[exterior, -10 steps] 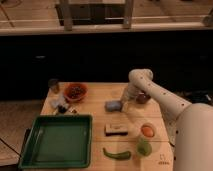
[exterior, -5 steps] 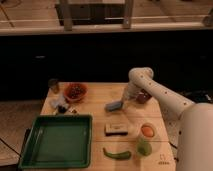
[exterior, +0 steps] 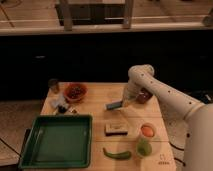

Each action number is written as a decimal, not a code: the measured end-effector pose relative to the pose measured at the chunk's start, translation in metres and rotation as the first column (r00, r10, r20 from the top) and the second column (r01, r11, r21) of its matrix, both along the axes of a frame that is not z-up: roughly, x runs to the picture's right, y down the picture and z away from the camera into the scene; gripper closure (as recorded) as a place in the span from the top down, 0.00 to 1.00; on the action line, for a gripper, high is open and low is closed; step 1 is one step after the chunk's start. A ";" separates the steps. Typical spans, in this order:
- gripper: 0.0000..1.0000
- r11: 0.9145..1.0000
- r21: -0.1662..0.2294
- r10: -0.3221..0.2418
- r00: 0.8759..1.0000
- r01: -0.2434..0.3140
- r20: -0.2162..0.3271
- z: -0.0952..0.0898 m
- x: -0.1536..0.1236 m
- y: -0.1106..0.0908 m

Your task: Place sponge in tray

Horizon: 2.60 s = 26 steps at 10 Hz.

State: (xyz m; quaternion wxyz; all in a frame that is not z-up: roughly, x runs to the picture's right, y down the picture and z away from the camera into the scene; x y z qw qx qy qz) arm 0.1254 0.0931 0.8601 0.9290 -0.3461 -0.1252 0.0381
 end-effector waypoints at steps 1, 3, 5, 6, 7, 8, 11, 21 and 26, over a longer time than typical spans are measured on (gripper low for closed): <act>0.00 1.000 -0.003 -0.009 1.000 0.009 0.002 -0.009 -0.002 -0.004; 0.00 1.000 -0.007 -0.020 1.000 0.020 0.005 -0.017 -0.007 -0.002; 0.00 0.999 -0.008 -0.035 0.999 0.035 0.010 -0.024 -0.011 0.005; 0.00 0.999 -0.006 -0.041 0.999 0.041 0.013 -0.029 -0.015 0.004; 0.00 0.999 -0.002 -0.050 0.999 0.050 0.018 -0.037 -0.021 0.001; 0.00 0.998 0.001 -0.057 0.998 0.057 0.021 -0.041 -0.023 0.001; 0.00 0.996 -0.004 -0.085 0.996 0.085 0.029 -0.055 -0.031 0.009; 0.01 0.990 -0.020 -0.136 0.989 0.138 0.062 -0.089 -0.062 0.027; 0.01 0.989 -0.033 -0.140 0.987 0.143 0.074 -0.085 -0.070 0.026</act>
